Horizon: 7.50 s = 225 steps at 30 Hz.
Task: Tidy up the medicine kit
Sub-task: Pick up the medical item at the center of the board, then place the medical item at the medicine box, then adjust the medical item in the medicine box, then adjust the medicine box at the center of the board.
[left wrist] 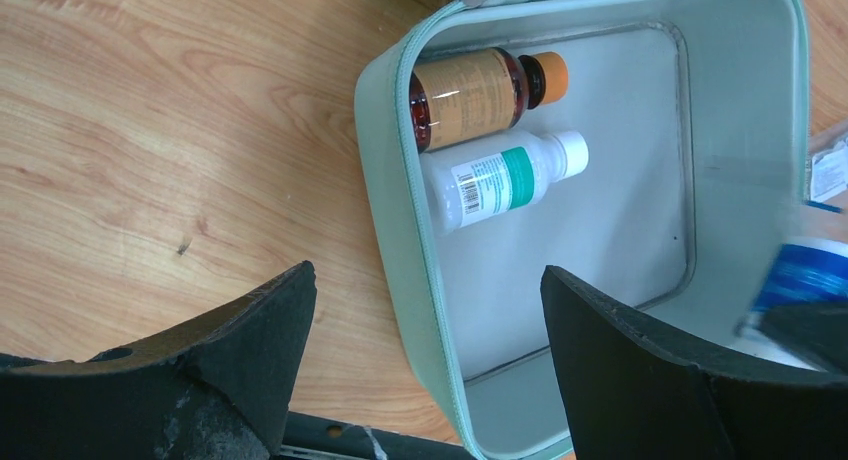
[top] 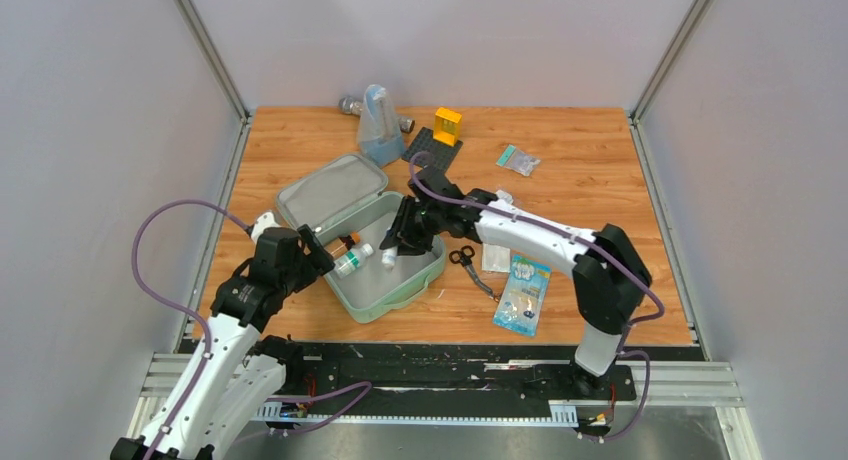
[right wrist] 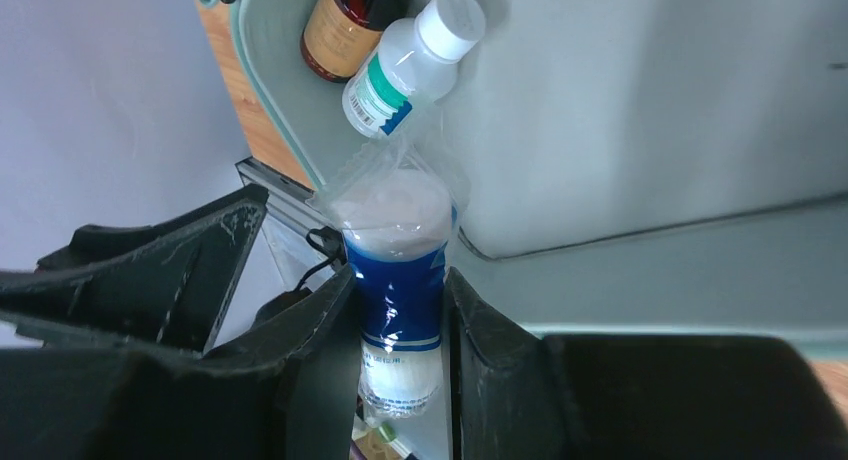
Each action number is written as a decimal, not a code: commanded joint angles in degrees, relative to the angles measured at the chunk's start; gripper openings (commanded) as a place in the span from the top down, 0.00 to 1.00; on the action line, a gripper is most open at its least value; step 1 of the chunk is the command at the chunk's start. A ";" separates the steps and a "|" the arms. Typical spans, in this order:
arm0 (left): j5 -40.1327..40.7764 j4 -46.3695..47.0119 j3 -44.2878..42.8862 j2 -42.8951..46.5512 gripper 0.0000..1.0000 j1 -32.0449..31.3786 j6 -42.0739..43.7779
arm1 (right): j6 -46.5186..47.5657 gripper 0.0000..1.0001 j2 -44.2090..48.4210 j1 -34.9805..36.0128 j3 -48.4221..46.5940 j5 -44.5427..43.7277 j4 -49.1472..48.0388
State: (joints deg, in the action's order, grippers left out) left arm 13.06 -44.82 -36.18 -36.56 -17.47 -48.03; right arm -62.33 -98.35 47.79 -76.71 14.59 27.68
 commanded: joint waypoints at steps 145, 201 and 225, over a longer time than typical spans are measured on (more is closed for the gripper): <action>-3.03 10.24 5.09 -10.11 0.46 1.83 1.12 | 44.93 0.42 -22.30 3.28 -26.96 7.24 10.08; 3.39 3.60 -5.05 -19.13 0.21 12.45 9.12 | 30.25 0.37 -11.03 1.25 -11.00 -3.02 6.13; -18.25 6.91 -8.23 -3.93 0.00 12.46 9.72 | 15.12 0.26 28.18 -11.23 25.44 -23.25 9.58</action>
State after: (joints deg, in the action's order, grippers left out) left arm 3.36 -42.50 -43.64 -40.18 -5.48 -39.59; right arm -43.66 -73.23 36.82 -53.82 -10.39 37.74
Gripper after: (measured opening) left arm 0.997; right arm 0.776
